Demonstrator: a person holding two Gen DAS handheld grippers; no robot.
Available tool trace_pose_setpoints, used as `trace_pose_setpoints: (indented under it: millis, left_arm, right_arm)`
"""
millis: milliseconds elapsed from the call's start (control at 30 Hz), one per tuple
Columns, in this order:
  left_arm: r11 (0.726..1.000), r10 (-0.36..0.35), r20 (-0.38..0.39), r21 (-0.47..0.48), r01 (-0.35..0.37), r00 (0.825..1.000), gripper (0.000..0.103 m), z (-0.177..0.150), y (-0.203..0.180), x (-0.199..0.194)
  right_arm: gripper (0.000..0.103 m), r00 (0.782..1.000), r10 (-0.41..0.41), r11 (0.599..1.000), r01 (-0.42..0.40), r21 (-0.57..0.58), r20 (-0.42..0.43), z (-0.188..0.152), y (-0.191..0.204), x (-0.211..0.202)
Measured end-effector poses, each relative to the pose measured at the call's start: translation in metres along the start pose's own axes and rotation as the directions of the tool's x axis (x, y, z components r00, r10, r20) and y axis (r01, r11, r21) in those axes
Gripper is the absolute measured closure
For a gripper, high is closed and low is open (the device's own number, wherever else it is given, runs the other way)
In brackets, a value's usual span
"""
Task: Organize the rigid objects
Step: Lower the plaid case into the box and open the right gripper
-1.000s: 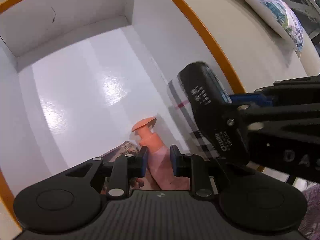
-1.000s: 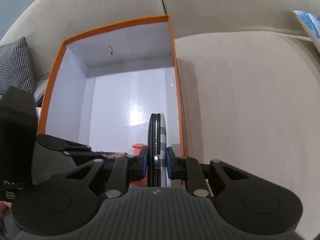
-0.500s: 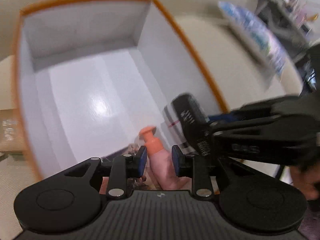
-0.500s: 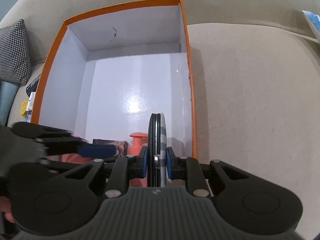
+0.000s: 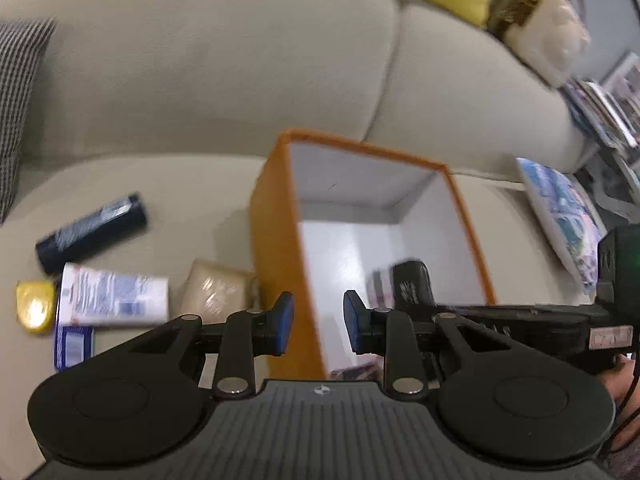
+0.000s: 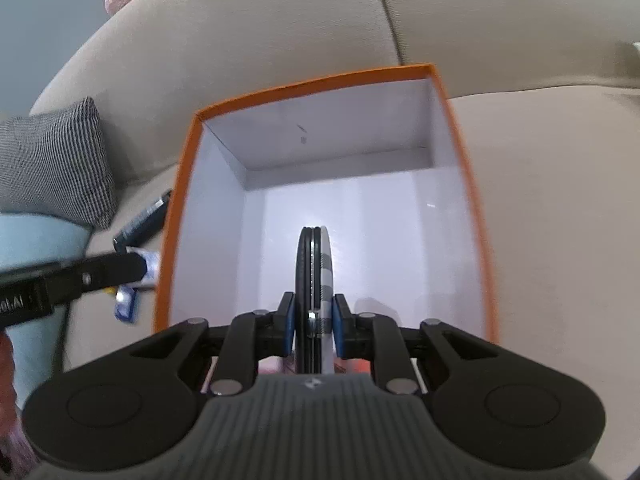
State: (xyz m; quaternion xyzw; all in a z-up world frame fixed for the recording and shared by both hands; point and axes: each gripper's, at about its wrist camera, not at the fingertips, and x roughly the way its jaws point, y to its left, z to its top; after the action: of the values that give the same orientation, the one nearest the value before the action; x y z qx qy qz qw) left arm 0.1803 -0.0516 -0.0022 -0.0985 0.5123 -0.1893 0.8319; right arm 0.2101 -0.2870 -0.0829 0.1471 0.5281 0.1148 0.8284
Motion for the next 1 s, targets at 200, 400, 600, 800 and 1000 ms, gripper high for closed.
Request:
trace_pose_setpoints:
  millis: [200,400,600,800,1000]
  left_arm:
    - [0.995,-0.055,-0.045,-0.086,0.051,0.997,0.072,-0.006,0.023,0.006]
    - [0.992,-0.088,-0.045,-0.096,0.084,0.995,0.074,-0.004,0.027,0.012]
    - [0.991,-0.095,-0.057,-0.102,0.088,0.994,0.084,-0.002,0.024,0.024]
    - [0.993,-0.088,-0.055,-0.087,0.084,0.995,0.088,-0.001,0.020,0.025]
    - [0.994,-0.078,-0.058,-0.079,0.073,0.995,0.090,-0.002,0.017,0.025]
  right_arm:
    - [0.084,0.996,0.085,0.996,-0.084,0.032,-0.030,0.008,0.025,0.052]
    - [0.084,0.993,0.094,0.996,-0.093,0.016,-0.073,0.010,0.030,0.079]
    - [0.078,0.987,0.106,0.993,-0.100,0.059,-0.118,0.011,0.015,0.092]
    - [0.066,0.989,0.026,0.999,-0.019,0.049,-0.146,0.011,0.010,0.096]
    - [0.054,0.986,-0.006,0.996,0.021,0.086,-0.167,0.007,0.000,0.100]
